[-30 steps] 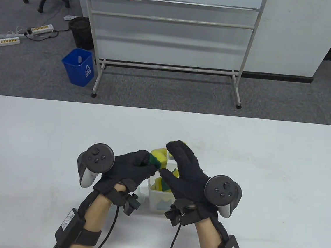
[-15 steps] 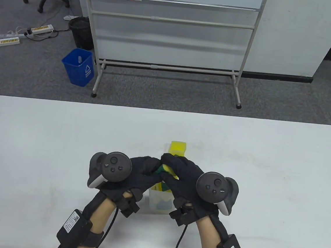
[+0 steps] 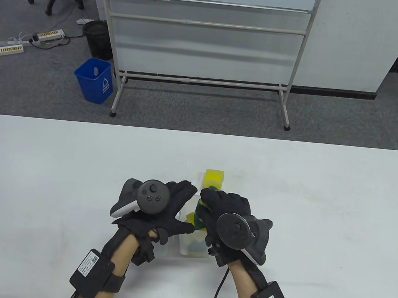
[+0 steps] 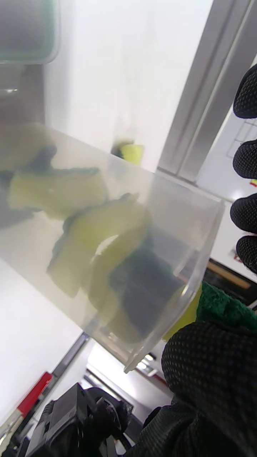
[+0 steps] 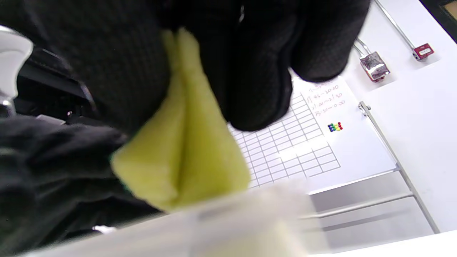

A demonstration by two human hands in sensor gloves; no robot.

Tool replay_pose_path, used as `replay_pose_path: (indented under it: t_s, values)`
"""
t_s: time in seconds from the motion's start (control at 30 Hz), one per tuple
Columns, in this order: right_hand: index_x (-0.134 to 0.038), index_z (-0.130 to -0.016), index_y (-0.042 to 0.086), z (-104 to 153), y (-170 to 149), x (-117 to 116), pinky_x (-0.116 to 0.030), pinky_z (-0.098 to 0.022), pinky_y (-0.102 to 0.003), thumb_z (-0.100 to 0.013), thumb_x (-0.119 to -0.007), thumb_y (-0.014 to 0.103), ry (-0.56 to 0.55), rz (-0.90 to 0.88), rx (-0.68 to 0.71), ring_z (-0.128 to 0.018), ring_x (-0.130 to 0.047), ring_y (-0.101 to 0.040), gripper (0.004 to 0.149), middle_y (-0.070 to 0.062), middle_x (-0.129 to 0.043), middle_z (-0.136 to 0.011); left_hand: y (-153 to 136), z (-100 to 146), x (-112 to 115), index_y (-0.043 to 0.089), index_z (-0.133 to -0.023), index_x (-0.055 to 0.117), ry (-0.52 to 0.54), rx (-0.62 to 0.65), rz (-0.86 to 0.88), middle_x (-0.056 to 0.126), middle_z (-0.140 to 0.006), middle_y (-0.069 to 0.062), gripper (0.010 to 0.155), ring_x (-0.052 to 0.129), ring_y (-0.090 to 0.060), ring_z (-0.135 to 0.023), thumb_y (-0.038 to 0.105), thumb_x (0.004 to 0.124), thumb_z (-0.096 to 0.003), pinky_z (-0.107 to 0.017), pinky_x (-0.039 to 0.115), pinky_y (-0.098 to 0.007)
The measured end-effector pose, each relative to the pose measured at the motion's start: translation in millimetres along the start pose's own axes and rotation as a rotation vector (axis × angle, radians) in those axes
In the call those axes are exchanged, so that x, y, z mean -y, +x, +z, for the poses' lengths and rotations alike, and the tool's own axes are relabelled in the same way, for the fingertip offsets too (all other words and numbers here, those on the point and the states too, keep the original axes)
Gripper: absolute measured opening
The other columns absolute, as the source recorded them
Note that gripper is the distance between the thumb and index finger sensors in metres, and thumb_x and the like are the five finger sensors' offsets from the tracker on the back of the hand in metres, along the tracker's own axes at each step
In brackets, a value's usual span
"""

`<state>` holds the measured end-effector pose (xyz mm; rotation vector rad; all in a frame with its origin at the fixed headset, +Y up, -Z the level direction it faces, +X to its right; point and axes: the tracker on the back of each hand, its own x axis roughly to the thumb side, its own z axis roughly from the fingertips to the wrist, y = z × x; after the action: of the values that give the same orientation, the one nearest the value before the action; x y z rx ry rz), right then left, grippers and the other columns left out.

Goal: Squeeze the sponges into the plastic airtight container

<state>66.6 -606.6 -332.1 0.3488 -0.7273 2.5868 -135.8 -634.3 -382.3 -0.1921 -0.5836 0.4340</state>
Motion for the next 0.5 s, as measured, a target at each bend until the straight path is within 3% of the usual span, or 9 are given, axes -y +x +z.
replay_pose_path:
  t_s: [0.2,0.3,0.5]
  values:
    - [-0.089,-0.087,0.029,-1.2,12.5,-5.7,-0.071,-0.066,-0.055,-0.039,-0.096,0.036,0.178,0.175,0.034,-0.073,-0.1,-0.027,0.048,0.002,-0.102,-0.077,-2.7,-2.2,2.8,0.028,-0.114,0.034,-0.015,-0.002,0.017,0.038,-0.126,-0.004,0.094,0.04,-0.043,-0.115,0.063,0.084,-0.0422,-0.077,0.048,-0.071]
    - [-0.081,-0.091,0.031,0.5,17.9,-15.3,-0.068,-0.068,-0.057,-0.039,-0.096,0.037,0.195,0.295,0.062,-0.077,-0.101,-0.025,0.055,0.005,-0.103,-0.076,-2.6,-2.0,2.9,0.027,-0.114,0.034,-0.018,-0.005,0.026,0.038,-0.126,-0.004,0.094,0.04,-0.044,-0.114,0.062,0.084,-0.0425,-0.077,0.048,-0.071]
    - [-0.088,-0.08,0.032,-0.4,13.1,-24.9,-0.055,-0.073,-0.067,-0.037,-0.097,0.041,0.231,0.311,0.048,-0.088,-0.094,-0.023,0.045,0.004,-0.108,-0.069,-2.8,-1.8,3.3,0.028,-0.114,0.034,-0.021,-0.008,0.034,0.038,-0.126,-0.004,0.093,0.041,-0.044,-0.114,0.062,0.084,-0.0428,-0.077,0.048,-0.071]
